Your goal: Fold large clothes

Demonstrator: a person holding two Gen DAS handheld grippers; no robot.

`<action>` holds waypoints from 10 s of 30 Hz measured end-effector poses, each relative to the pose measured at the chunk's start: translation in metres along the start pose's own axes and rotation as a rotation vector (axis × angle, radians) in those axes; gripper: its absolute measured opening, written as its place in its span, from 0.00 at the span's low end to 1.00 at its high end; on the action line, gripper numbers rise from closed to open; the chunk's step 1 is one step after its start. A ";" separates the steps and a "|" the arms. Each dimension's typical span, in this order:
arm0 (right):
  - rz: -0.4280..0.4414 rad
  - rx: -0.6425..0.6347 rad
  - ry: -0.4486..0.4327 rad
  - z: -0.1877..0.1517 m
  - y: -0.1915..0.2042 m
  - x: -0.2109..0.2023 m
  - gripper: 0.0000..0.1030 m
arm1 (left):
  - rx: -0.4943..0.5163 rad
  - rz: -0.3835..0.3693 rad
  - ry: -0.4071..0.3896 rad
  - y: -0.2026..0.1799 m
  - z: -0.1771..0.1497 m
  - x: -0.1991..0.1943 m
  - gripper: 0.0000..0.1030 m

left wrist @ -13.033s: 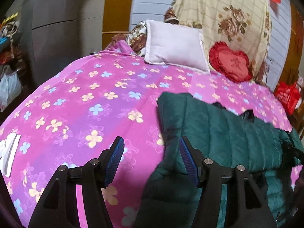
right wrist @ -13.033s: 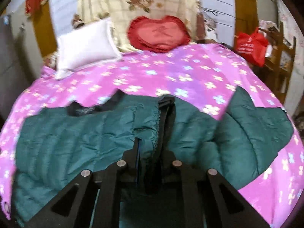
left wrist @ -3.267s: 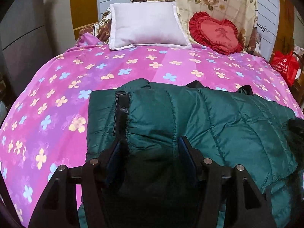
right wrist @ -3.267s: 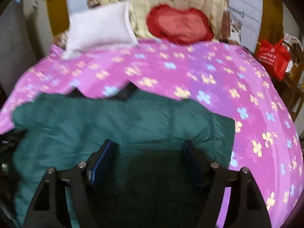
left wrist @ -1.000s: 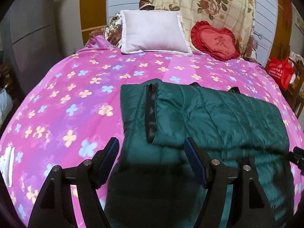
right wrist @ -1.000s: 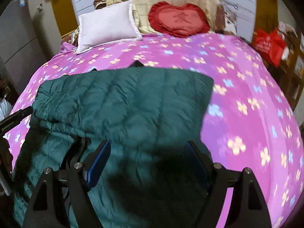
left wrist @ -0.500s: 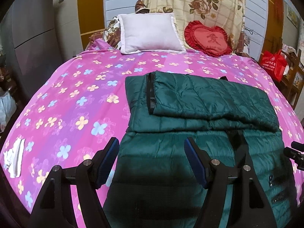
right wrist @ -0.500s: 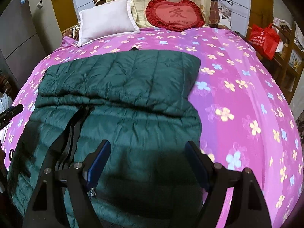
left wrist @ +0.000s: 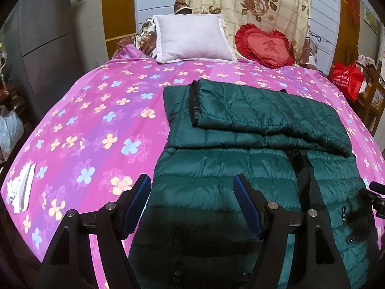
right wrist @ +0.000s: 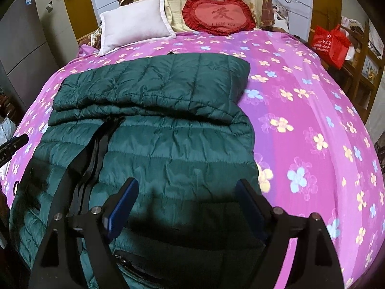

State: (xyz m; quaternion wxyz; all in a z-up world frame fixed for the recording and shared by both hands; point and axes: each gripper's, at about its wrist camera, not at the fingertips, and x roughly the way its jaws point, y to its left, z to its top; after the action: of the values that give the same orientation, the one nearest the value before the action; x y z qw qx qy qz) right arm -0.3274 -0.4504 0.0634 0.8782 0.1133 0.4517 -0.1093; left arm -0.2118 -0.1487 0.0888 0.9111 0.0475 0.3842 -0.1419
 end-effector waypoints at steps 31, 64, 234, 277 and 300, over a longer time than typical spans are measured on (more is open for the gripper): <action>-0.011 -0.040 0.104 -0.075 -0.023 -0.039 0.87 | -0.002 -0.086 0.123 0.043 -0.064 -0.042 0.51; 0.246 0.013 0.189 -0.135 -0.042 -0.047 0.91 | -0.122 -0.163 0.274 0.083 -0.123 -0.034 0.53; 0.055 0.089 -0.170 0.137 -0.013 0.083 0.99 | -0.087 -0.020 -0.027 0.011 0.122 0.114 0.62; 0.000 0.139 -0.126 0.127 -0.042 0.062 1.00 | -0.112 -0.063 -0.016 0.024 0.096 0.113 0.62; 0.100 0.261 -0.013 0.146 -0.101 0.127 1.00 | -0.304 -0.276 0.105 0.064 0.102 0.159 0.68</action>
State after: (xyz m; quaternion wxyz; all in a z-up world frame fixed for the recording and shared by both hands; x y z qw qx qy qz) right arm -0.1729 -0.6014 0.0325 0.8632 0.2482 0.4217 -0.1240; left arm -0.0171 -0.1432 0.0449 0.8583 -0.1362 0.4511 -0.2029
